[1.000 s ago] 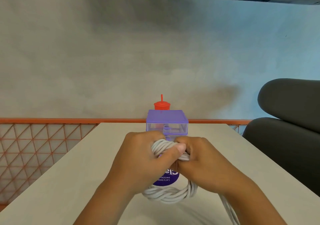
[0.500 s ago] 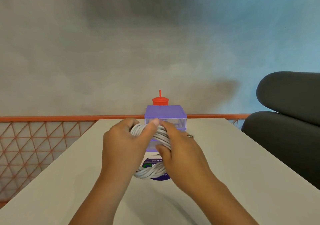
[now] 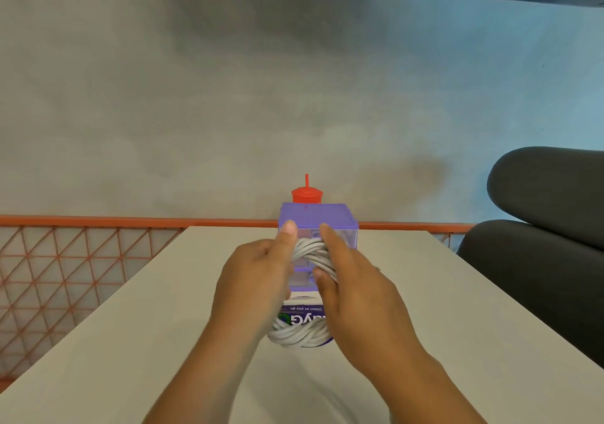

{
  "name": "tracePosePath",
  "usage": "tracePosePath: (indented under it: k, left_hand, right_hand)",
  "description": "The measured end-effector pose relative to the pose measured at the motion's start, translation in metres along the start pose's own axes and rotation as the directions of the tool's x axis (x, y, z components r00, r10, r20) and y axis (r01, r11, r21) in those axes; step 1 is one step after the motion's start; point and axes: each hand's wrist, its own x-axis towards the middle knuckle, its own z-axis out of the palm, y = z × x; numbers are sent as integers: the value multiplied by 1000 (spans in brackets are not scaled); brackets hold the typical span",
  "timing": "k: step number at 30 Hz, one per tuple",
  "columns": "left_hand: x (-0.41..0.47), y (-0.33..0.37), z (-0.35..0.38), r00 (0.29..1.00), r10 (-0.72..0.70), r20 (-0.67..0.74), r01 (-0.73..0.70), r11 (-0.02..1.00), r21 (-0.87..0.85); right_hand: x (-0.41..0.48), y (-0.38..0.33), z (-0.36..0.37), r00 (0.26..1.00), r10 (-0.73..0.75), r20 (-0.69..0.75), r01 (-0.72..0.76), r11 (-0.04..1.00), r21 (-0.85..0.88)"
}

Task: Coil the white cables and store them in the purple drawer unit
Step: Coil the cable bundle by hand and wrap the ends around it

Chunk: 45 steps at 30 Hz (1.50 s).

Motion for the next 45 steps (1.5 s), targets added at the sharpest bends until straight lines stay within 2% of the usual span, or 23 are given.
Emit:
tracePosePath:
  k: [2,5,8,10,12,14,15,16,18,20,21,24,27,31,33,35,36,38,40,42,45]
  left_hand:
    - [-3,-2,4,984,120,-130,-110,991,81]
    - [-3,-9,1,941,299,-158,-273,947,168]
    - [1,-12,-5,889,425,-171,-382,894,236]
    - [1,-12,-8,848,485,-213,-429,865,262]
    - [-2,-9,-10,789,548,-278,-493,835,244]
    - [-4,-7,-11,736,598,-318,-548,802,238]
    - [-4,-6,-12,723,610,-325,-552,793,258]
    - [-4,-6,-12,729,604,-321,-535,796,284]
    - [-1,-6,-11,810,511,-287,-430,851,302]
    - [2,-6,-8,893,377,-247,-295,902,315]
    - [2,-6,-7,919,325,-223,-247,916,317]
    - [5,-3,-7,988,140,-72,-123,972,198]
    - [7,3,-10,991,-40,129,55,992,-114]
    - [11,2,-7,990,-128,58,140,889,-436]
    - [9,1,-2,953,-242,181,302,771,-561]
    - [1,5,7,888,-245,390,451,634,-628]
    - [-3,7,12,867,-226,444,489,557,-671]
    - [-9,10,19,876,-183,445,480,410,-776]
    - [-12,11,20,898,-147,416,441,321,-838]
    - [-13,11,19,903,-139,407,430,297,-853]
    - [-19,15,20,917,-147,370,397,403,-825]
  right_hand:
    - [-1,-1,-7,999,-23,30,24,999,-22]
    - [-2,3,-15,990,-62,123,66,998,-24]
    - [-1,8,-13,952,-143,271,64,958,280]
    - [-1,8,-6,911,-230,341,7,837,547]
    - [-3,5,-4,873,-241,425,-192,631,752]
    - [-5,-1,-5,840,-281,464,-291,490,822]
    - [-5,-3,-5,838,-285,466,-296,481,825]
    - [-4,-3,-5,850,-258,459,-288,502,816]
    - [0,0,-2,903,-174,392,-185,668,721]
    - [3,6,-1,955,-98,279,-61,859,509]
    - [3,10,-2,968,-63,244,-43,912,408]
    - [3,15,-4,984,-46,171,-5,957,290]
    - [6,19,-7,999,14,40,-27,941,337]
    - [10,24,-14,985,135,-104,-68,871,486]
    - [13,26,-14,964,209,-161,-89,832,547]
    - [13,25,-13,950,245,-195,-92,813,575]
    - [13,23,-11,950,234,-206,-81,823,563]
    - [10,18,-7,962,177,-206,-55,870,490]
    - [7,13,-5,974,137,-181,-48,903,426]
    - [6,10,-8,980,105,-168,-29,914,405]
    - [4,7,-19,988,-11,-155,59,950,306]
